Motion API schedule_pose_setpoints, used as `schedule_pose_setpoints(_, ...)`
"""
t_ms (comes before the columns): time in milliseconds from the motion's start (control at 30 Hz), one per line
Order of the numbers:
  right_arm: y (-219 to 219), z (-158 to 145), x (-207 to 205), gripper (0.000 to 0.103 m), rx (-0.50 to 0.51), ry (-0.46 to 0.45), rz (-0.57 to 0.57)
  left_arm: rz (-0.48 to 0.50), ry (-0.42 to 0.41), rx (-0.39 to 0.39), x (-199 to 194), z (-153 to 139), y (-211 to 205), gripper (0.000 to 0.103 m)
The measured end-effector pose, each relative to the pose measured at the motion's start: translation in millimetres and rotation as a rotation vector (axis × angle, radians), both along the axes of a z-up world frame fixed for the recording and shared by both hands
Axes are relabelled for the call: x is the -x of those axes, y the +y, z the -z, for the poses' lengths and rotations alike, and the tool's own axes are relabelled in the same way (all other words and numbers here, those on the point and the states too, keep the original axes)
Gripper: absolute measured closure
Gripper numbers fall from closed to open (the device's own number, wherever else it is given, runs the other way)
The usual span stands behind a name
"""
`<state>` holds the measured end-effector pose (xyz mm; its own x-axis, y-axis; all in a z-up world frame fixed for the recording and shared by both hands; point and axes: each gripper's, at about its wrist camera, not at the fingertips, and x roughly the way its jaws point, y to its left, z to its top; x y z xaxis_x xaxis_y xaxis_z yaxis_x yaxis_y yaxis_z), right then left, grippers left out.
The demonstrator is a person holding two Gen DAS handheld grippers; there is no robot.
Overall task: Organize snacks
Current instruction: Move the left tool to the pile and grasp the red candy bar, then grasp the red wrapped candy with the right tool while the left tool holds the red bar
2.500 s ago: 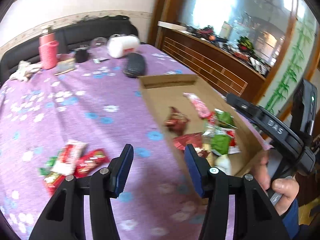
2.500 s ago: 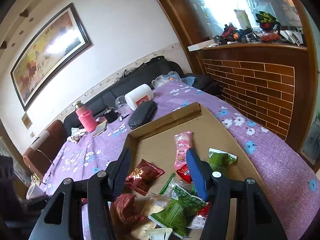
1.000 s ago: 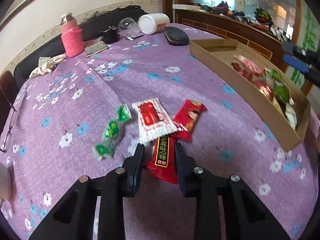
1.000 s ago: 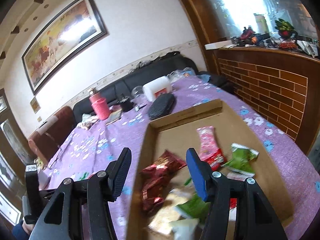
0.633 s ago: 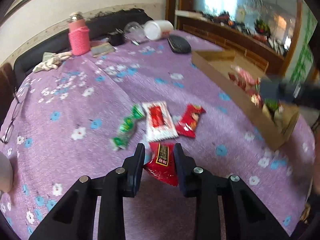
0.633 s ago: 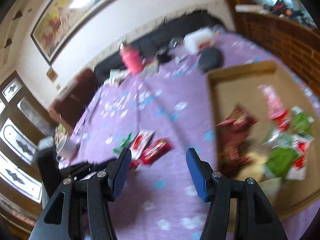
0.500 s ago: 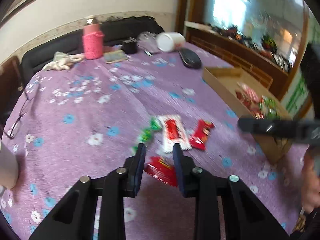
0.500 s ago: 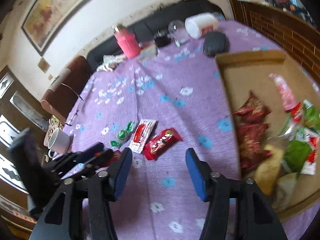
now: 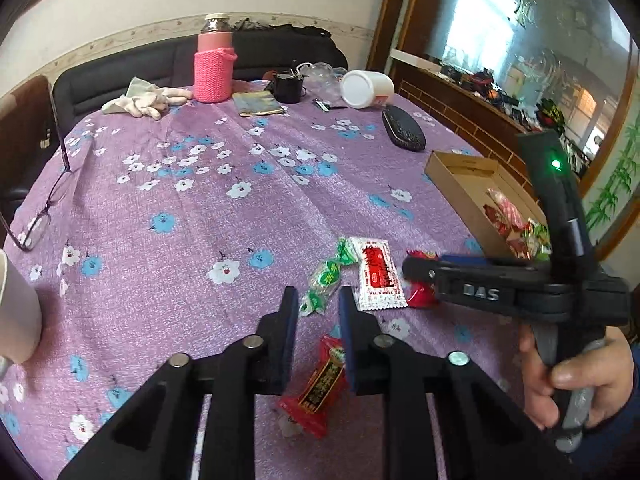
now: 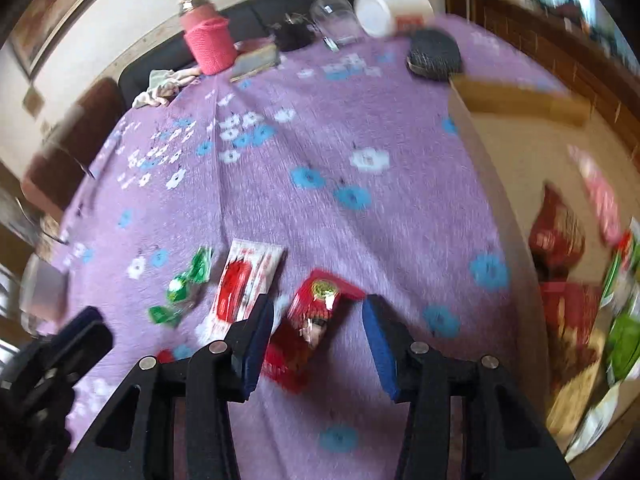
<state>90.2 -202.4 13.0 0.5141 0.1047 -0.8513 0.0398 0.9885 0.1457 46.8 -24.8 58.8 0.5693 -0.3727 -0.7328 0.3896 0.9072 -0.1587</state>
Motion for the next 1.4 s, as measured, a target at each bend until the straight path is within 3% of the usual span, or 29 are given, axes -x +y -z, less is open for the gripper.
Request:
schedule_pose_setpoints(33,3,1,1,0.080,0.019,-0.004,-0.027,0.019,0.005,-0.013,2,0,0,0.058)
schedule_pose_setpoints(100,0,1,5,0.083,0.037,-0.024,-0.047,0.081,-0.003,-0.064,9,-1,-3,0.044)
schedule_pose_setpoints(167,-5,3,10,0.083,0.026,-0.052,-0.055,0.094,-0.057,-0.112,17,-7,-2,0.044)
schedule_pose_setpoints(233,-12,4,14,0.083,-0.020,-0.082,-0.053,0.144,-0.043,-0.114,21,-7,0,0.041)
schedule_pose_setpoints(333,-15,6,18,0.083,-0.062,-0.124,-0.061,0.209,-0.044,-0.187,27,5,-10,0.041)
schedule_pose_setpoints(400,-15,6,18,0.083,-0.078,-0.134,-0.072,0.255,-0.042,-0.229,31,14,-20,0.044)
schedule_pose_setpoints(467,-17,6,18,0.083,-0.101,-0.135,-0.079,0.276,-0.040,-0.282,33,23,-29,0.056)
schedule_pose_setpoints(567,-15,6,19,0.083,-0.109,-0.137,-0.089,0.261,-0.016,-0.311,28,33,-30,0.069)
schedule_pose_setpoints(633,-14,5,21,0.083,-0.110,-0.143,-0.094,0.248,0.012,-0.317,24,39,-29,0.083)
schedule_pose_setpoints(867,-11,-4,28,0.083,-0.104,-0.200,-0.104,0.175,-0.015,-0.292,18,42,-32,0.084)
schedule_pose_setpoints(967,-10,-10,32,0.083,-0.108,-0.233,-0.109,0.107,-0.020,-0.236,13,42,-36,0.084)
schedule_pose_setpoints(1167,-8,-15,35,0.083,-0.106,-0.267,-0.118,0.040,-0.118,-0.199,19,31,-44,0.084)
schedule_pose_setpoints(1400,-4,-17,38,0.082,-0.103,-0.285,-0.135,-0.099,-0.205,-0.162,15,14,-24,0.084)
